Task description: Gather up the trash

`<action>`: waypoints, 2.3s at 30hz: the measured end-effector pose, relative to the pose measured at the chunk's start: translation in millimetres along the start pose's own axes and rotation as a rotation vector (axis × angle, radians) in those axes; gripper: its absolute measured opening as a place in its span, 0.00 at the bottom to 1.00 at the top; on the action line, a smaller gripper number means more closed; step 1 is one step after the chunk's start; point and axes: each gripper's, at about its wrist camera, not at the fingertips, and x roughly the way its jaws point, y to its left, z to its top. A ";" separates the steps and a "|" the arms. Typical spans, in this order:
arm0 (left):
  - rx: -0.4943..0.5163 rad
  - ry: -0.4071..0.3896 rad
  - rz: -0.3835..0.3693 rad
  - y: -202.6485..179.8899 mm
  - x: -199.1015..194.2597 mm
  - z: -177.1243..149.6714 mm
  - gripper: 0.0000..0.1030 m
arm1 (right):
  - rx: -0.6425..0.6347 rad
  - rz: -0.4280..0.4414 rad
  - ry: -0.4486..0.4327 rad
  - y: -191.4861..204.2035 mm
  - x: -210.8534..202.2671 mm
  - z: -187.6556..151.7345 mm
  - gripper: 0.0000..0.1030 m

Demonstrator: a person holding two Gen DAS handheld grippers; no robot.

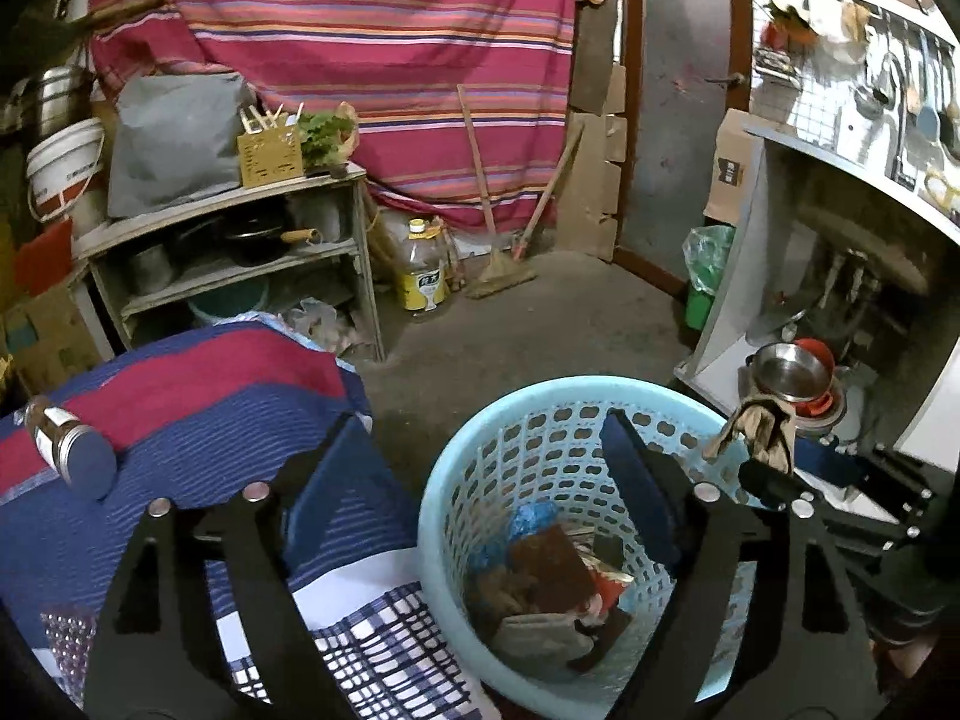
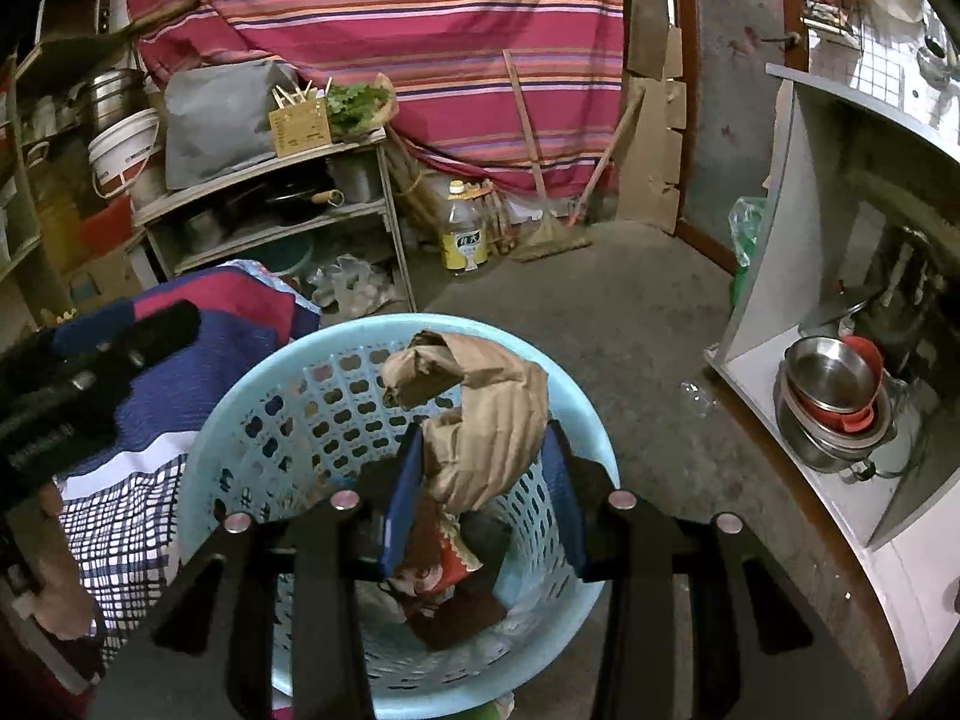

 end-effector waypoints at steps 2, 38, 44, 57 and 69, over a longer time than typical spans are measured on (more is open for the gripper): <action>-0.016 -0.003 0.016 7.1 -4.5 -1.8 0.84 | 0.003 0.006 0.004 1.8 2.5 -1.8 0.39; -0.143 -0.083 0.444 172.9 -195.1 -94.6 0.95 | 0.051 0.068 -0.051 134.7 -58.7 -41.8 0.96; -0.181 -0.091 0.503 194.1 -233.2 -123.8 0.95 | 0.042 0.153 -0.086 191.5 -105.1 -67.9 0.96; -0.259 -0.087 0.585 230.5 -271.4 -184.7 0.95 | -0.080 0.206 -0.139 272.5 -147.1 -144.6 0.96; -0.251 -0.104 0.553 231.9 -274.8 -199.6 0.95 | -0.139 0.138 -0.238 282.9 -166.0 -158.8 0.96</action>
